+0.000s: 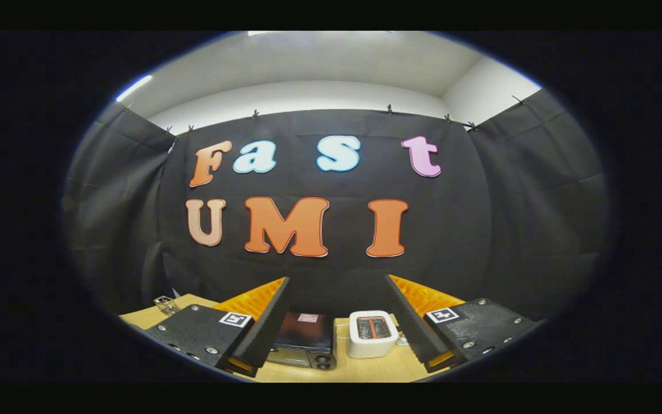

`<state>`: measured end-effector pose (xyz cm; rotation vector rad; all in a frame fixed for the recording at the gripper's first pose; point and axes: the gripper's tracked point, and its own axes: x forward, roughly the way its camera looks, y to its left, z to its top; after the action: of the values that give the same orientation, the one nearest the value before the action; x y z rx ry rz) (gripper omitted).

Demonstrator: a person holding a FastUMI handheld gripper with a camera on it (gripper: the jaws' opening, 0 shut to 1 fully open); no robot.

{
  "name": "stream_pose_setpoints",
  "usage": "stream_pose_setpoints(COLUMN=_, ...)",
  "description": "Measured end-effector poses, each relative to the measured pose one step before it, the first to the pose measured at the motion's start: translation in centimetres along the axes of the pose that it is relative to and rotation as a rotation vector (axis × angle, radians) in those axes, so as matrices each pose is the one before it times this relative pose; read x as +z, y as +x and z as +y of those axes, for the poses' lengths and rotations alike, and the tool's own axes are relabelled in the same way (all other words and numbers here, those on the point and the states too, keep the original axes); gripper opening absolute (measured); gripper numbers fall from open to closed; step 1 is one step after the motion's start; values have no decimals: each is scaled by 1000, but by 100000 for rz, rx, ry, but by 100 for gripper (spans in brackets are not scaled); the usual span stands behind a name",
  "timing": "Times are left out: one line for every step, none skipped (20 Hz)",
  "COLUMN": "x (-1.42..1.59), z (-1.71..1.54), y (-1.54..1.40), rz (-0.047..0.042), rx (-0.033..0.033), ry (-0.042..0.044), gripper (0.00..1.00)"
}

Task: Open the toaster oven, put the food inside, and close the toaster oven door.

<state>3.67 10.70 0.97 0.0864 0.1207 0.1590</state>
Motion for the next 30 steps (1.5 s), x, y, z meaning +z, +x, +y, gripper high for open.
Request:
stream_pose_setpoints(x=42, z=-124, y=59, rz=-96, rx=-193, ry=-1148, gripper=94)
stream_pose_setpoints(x=-20, z=-224, y=73, rz=-285, rx=-608, ry=-1134, gripper=94)
stream_pose_setpoints(x=178, z=-27, y=-87, rz=-504, rx=-36, ry=-445, gripper=94)
stream_pose_setpoints(x=182, z=54, y=-129, rz=-504, rx=-70, ry=-49, gripper=94)
stream_pose_setpoints(x=61, z=78, y=-68, rz=-400, rx=455, ry=-107, gripper=94)
stream_pose_setpoints(x=-40, z=-88, y=-147, rz=-255, rx=-247, ry=-440, gripper=94)
stream_pose_setpoints(x=-55, z=-88, y=64, rz=-130, rx=-22, ry=-395, gripper=94)
stream_pose_setpoints(x=95, z=-24, y=-71, rz=-114, rx=-91, ry=-81, gripper=94)
stream_pose_setpoints(x=134, z=-61, y=19, rz=-196, rx=-41, ry=-30, gripper=95)
stream_pose_setpoints(x=74, z=-10, y=-59, rz=-248, rx=-153, ry=-18, gripper=95)
stream_pose_setpoints(x=104, z=-151, y=-74, rz=-555, rx=-113, ry=-266, gripper=95)
stream_pose_setpoints(x=-7, z=16, y=-23, rz=-94, rx=244, ry=-630, gripper=94)
stream_pose_setpoints(x=-142, z=-181, y=30, rz=56, rx=-677, ry=-867, gripper=94)
stream_pose_setpoints(x=-31, z=-228, y=-44, rz=-126, rx=-305, ry=-422, gripper=94)
stream_pose_setpoints(x=75, z=-60, y=-17, rz=-37, rx=-72, ry=-36, gripper=95)
stream_pose_setpoints(x=-3, z=-76, y=-63, rz=46, rx=37, ry=39, gripper=95)
stream_pose_setpoints(x=-43, z=-240, y=120, rz=65, rx=-243, ry=-4, gripper=94)
stream_pose_setpoints(x=-39, z=-278, y=23, rz=37, rx=-704, ry=122, gripper=94)
stream_pose_setpoints(x=10, z=-120, y=-49, rz=-210, rx=-14, ry=569, gripper=94)
stream_pose_setpoints(x=21, z=-39, y=-103, rz=-445, rx=-256, ry=667, gripper=94)
stream_pose_setpoints(x=94, z=-93, y=59, rz=-294, rx=130, ry=320, gripper=94)
stream_pose_setpoints(x=-98, z=-112, y=-60, rz=-48, rx=-374, ry=-101, gripper=94)
stream_pose_setpoints(x=65, z=-123, y=0, rz=-317, rx=-15, ry=80, gripper=94)
stream_pose_setpoints(x=81, z=47, y=-82, rz=-193, rx=207, ry=321, gripper=94)
stream_pose_setpoints(x=31, z=14, y=16, rz=-203, rx=59, ry=385, gripper=94)
stream_pose_setpoints(x=190, z=-1, y=49, rz=-346, rx=61, ry=564, gripper=94)
stream_pose_setpoints(x=16, z=17, y=36, rz=-223, rx=61, ry=356, gripper=94)
stream_pose_setpoints(x=-23, z=34, y=-22, rz=35, rx=-87, ry=167, gripper=94)
stream_pose_setpoints(x=-164, z=91, y=98, rz=413, rx=37, ry=-156, gripper=94)
stream_pose_setpoints(x=-218, z=160, y=-70, rz=643, rx=264, ry=-504, gripper=94)
